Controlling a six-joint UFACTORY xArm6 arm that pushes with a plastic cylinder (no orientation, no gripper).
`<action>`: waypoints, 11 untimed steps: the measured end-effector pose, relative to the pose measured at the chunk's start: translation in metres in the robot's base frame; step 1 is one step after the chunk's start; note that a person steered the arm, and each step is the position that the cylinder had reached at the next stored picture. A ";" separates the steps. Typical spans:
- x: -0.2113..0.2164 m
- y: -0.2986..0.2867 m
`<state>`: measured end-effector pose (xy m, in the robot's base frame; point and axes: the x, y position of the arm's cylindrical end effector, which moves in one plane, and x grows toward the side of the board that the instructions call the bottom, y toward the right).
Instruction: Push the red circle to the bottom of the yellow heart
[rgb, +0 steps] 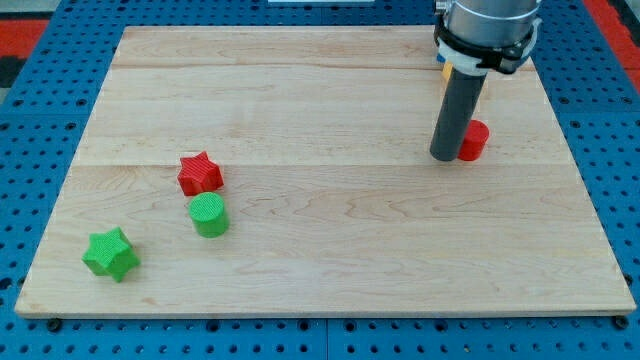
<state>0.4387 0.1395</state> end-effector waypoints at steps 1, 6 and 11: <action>0.011 0.005; 0.012 0.026; -0.065 0.023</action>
